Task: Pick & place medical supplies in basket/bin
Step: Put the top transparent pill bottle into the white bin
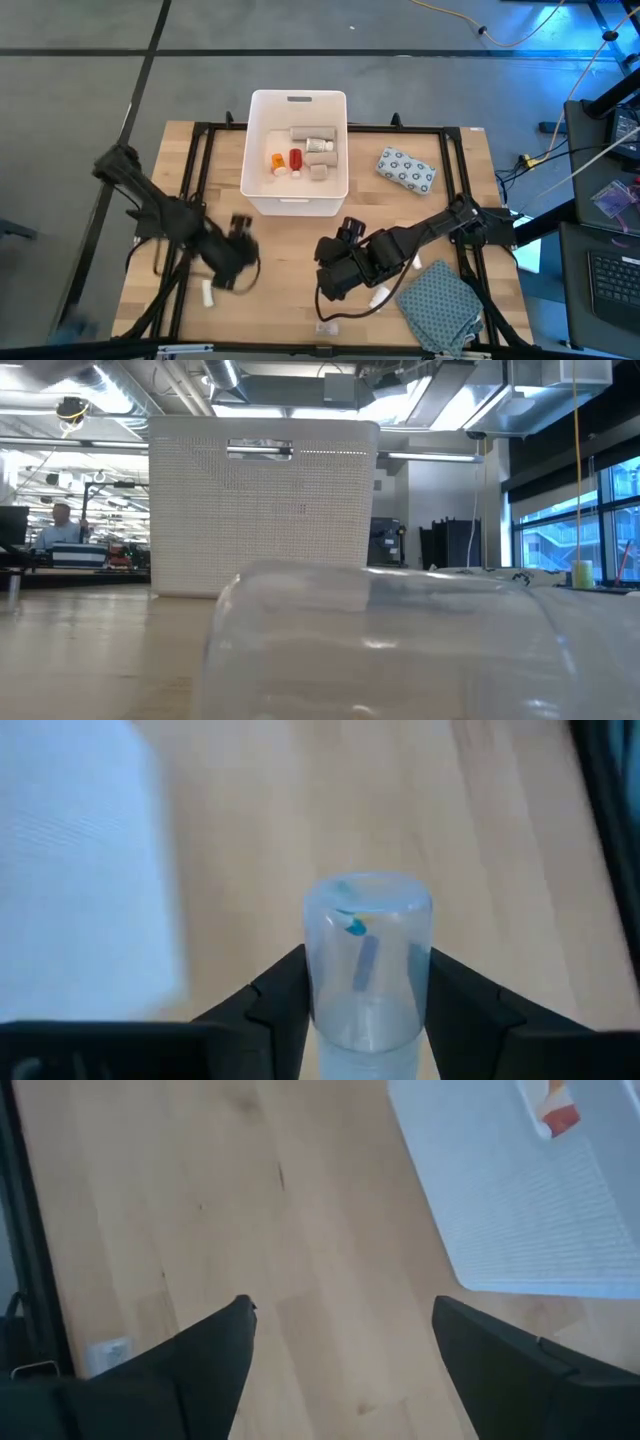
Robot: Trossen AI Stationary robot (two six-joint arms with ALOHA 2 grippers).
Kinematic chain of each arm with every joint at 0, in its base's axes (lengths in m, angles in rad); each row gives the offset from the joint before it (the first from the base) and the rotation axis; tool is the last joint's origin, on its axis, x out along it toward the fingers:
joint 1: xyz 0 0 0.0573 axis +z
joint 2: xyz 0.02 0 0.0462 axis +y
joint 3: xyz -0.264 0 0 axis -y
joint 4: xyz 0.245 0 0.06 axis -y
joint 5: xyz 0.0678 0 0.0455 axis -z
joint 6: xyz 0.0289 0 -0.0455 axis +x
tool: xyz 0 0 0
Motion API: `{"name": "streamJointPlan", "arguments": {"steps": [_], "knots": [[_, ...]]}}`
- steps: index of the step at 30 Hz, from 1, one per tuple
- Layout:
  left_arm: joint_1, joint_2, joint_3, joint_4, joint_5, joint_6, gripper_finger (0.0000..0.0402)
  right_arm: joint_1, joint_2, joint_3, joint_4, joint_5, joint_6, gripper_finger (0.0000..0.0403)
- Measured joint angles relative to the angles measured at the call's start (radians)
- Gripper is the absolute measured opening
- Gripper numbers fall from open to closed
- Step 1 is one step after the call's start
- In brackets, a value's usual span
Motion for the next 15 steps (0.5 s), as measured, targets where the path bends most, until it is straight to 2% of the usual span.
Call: {"name": "streamJointPlan", "arguments": {"steps": [6, 8, 10, 15], "knots": [[0.189, -0.096, 0.205, 0.016, -0.236, 0.100, 0.0162, -0.028, 0.000, 0.000, -0.010, -0.002, -0.030, 0.0303], [0.268, -0.095, 0.264, 0.019, -0.259, 0.160, 0.0161, -0.043, 0.000, 0.000, -0.022, -0.003, -0.034, 0.0303], [0.368, -0.078, 0.303, 0.039, -0.230, 0.214, 0.0158, -0.060, 0.000, 0.000, -0.042, -0.013, -0.032, 0.0303], [0.620, -0.014, 0.314, 0.065, -0.033, 0.371, 0.0159, -0.088, 0.000, 0.000, -0.083, -0.036, -0.017, 0.0303]]}}
